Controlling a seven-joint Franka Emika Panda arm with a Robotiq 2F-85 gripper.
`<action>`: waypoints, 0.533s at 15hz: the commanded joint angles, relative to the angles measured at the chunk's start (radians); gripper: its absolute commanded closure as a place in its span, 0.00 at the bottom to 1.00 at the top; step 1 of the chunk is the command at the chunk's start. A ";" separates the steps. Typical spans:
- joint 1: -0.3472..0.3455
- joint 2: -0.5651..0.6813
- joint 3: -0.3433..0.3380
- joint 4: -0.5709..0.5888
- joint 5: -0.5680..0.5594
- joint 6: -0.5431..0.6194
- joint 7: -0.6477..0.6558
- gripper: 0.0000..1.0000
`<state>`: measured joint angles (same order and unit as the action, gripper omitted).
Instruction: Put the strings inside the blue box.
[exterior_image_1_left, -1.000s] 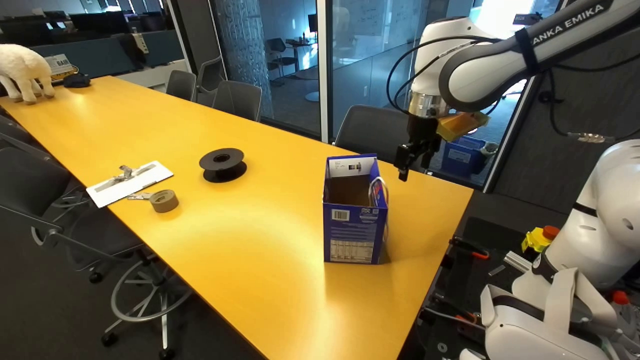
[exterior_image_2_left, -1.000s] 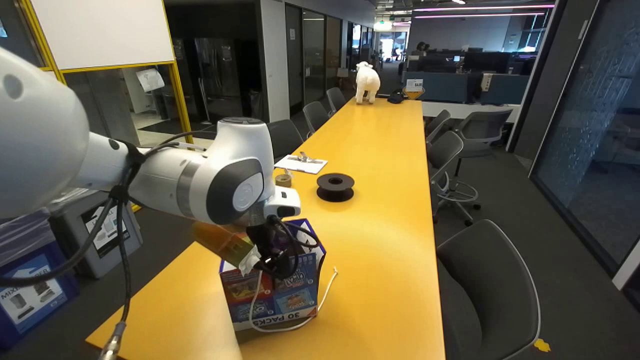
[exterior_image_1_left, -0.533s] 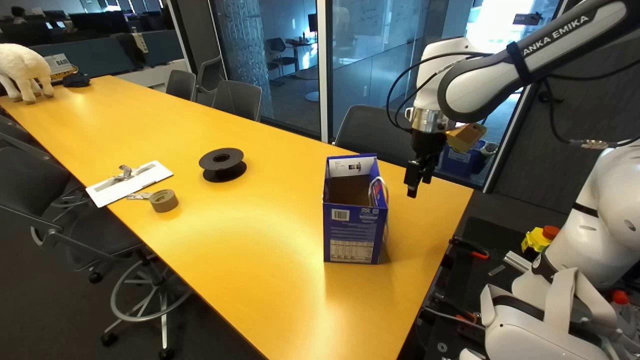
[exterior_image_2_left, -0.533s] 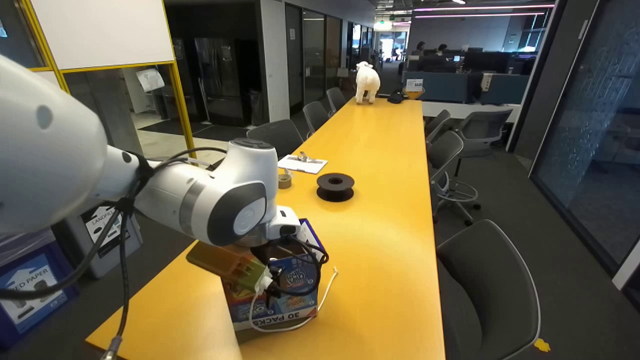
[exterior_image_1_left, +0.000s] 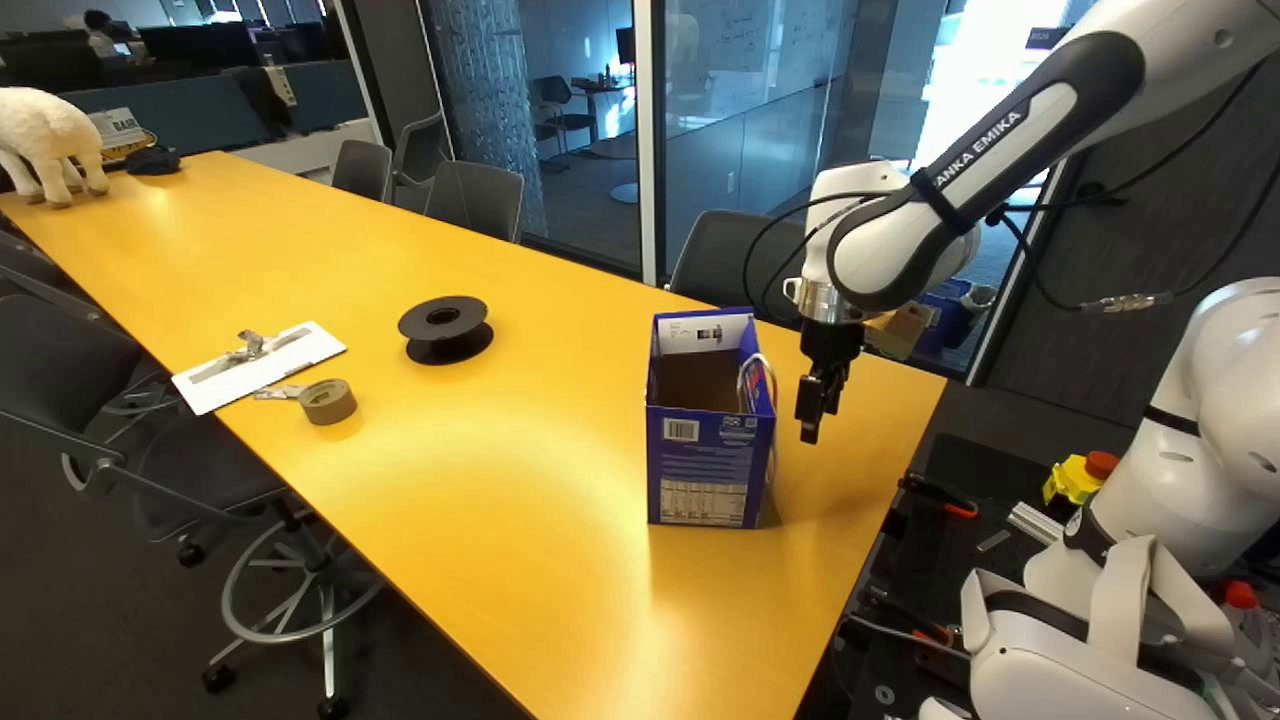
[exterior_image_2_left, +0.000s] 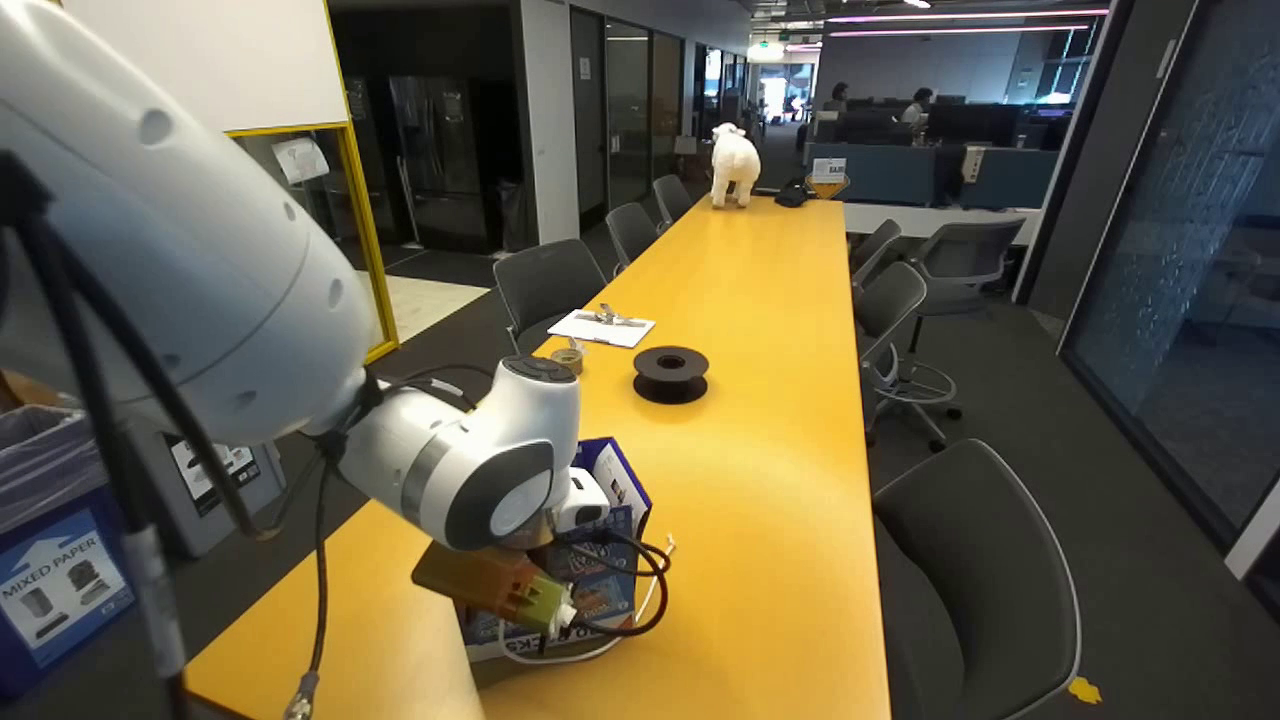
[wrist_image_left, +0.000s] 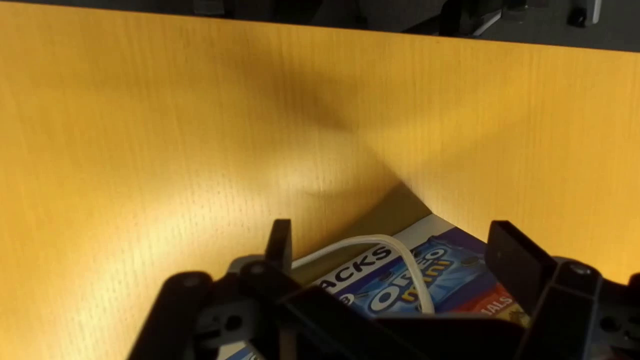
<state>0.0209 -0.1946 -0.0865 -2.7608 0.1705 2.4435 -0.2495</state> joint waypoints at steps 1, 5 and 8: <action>0.032 0.081 0.002 0.002 0.100 0.109 -0.109 0.00; 0.055 0.131 0.039 0.002 0.195 0.211 -0.175 0.00; 0.071 0.178 0.076 0.002 0.230 0.317 -0.173 0.00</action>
<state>0.0745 -0.0569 -0.0423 -2.7595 0.3526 2.6613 -0.3992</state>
